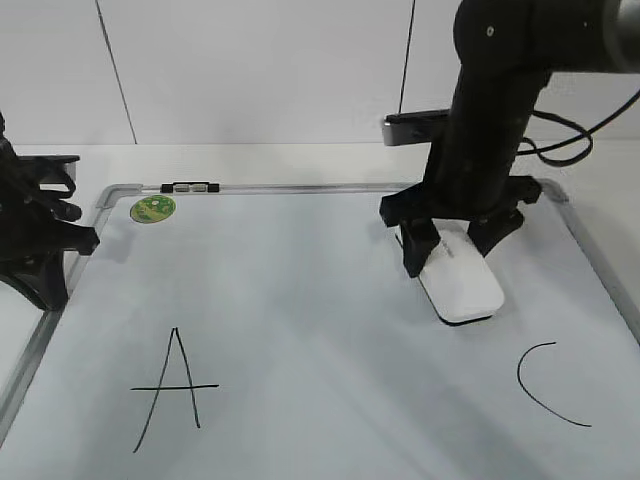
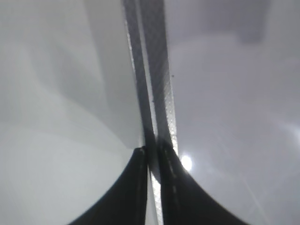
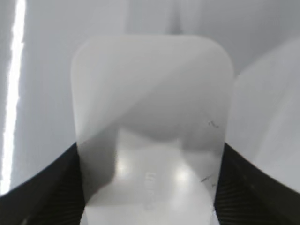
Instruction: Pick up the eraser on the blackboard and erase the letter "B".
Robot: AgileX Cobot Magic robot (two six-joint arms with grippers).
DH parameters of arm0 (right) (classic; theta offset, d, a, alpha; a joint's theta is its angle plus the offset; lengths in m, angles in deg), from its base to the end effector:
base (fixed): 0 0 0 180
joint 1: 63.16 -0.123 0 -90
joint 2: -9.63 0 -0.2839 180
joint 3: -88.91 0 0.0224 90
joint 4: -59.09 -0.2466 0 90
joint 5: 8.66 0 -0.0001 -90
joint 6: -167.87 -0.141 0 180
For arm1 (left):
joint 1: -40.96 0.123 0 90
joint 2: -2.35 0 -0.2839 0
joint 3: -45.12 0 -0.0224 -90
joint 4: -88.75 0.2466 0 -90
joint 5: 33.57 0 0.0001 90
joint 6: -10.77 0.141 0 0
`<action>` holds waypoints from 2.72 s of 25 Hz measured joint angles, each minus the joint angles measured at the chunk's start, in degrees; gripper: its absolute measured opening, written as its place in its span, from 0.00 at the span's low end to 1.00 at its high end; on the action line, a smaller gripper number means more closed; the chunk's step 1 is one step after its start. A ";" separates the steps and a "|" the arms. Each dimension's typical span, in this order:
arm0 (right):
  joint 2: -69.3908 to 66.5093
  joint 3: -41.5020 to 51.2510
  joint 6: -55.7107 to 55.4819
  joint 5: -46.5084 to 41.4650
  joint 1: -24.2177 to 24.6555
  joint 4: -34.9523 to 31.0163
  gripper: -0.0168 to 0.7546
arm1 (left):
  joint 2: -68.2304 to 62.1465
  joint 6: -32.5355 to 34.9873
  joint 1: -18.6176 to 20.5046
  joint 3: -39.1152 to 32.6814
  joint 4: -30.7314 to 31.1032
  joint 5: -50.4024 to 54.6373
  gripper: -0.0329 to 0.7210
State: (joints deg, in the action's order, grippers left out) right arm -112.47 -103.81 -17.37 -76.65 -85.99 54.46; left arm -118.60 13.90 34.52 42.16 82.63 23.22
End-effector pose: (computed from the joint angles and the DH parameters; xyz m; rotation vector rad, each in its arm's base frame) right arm 0.3622 0.1639 0.1623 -0.4319 3.0825 0.1315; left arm 0.3580 -0.0531 0.1071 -0.1685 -3.1192 0.1385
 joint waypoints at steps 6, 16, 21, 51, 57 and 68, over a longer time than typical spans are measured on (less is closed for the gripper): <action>0.00 -1.90 -1.39 -1.47 3.31 3.49 0.75 | 0.00 0.00 0.00 0.00 0.00 0.00 0.08; 3.44 -2.03 0.95 -1.78 16.82 4.03 0.75 | 0.00 0.00 0.00 0.00 0.10 0.00 0.08; 3.44 -1.80 2.26 -1.88 19.38 4.03 0.75 | 0.00 0.00 0.00 0.00 0.10 0.00 0.08; -1.59 6.02 5.67 -0.06 21.95 3.00 0.75 | 0.00 0.00 0.00 0.00 0.00 0.09 0.08; -1.59 6.02 5.89 -0.04 22.04 2.91 0.75 | 0.00 0.00 0.00 0.00 0.00 0.09 0.08; -1.59 6.02 5.89 -0.14 22.04 3.21 0.77 | 0.00 0.00 0.00 0.00 0.00 0.09 0.08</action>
State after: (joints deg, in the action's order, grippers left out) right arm -114.06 -97.80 -11.49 -76.79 -63.95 57.67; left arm -118.60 13.90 34.52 42.16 82.63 23.30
